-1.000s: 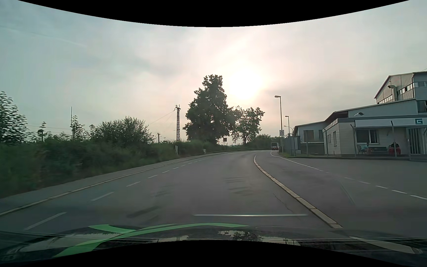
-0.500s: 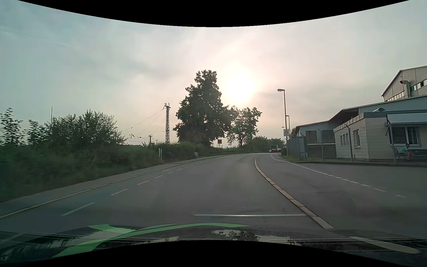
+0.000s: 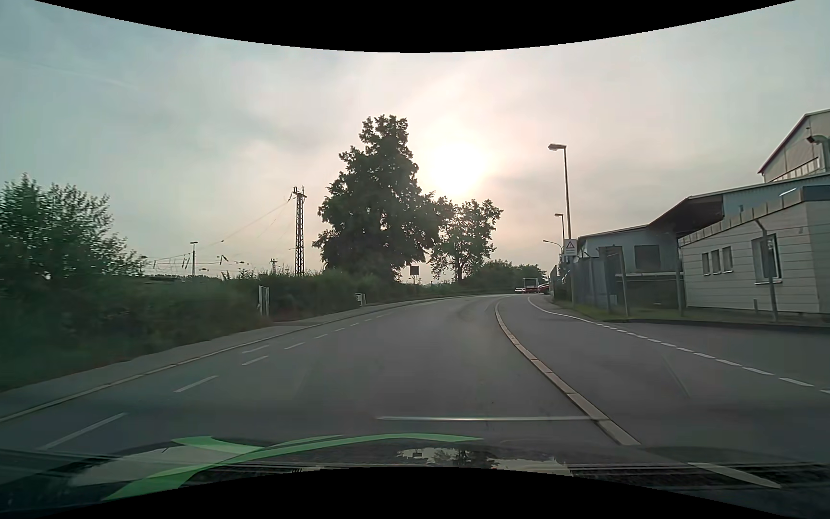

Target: Follow the waypoints while adhering to traffic rules and regulations

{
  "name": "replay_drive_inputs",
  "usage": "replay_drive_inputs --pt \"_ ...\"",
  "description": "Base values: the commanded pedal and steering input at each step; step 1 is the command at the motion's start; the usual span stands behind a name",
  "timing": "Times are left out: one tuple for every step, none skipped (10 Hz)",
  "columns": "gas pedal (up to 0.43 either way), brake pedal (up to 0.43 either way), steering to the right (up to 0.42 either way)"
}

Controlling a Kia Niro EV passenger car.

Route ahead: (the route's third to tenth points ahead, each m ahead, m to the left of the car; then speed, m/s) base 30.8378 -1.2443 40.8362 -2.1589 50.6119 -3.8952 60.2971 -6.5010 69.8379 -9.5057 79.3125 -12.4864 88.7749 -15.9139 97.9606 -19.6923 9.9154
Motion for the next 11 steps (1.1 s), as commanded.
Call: replay_drive_inputs --pt "0.169 0.0 0.013" --pt "0.169 0.0 0.013" --pt "0.169 0.0 0.013" --pt "0.169 0.0 0.014" --pt "0.169 0.0 0.013" --pt "0.169 0.0 0.013" --pt "0.169 0.0 0.014" --pt "0.169 0.0 0.015" --pt "0.169 0.0 0.015" --pt "0.169 0.0 0.016" --pt "0.177 0.0 0.017"
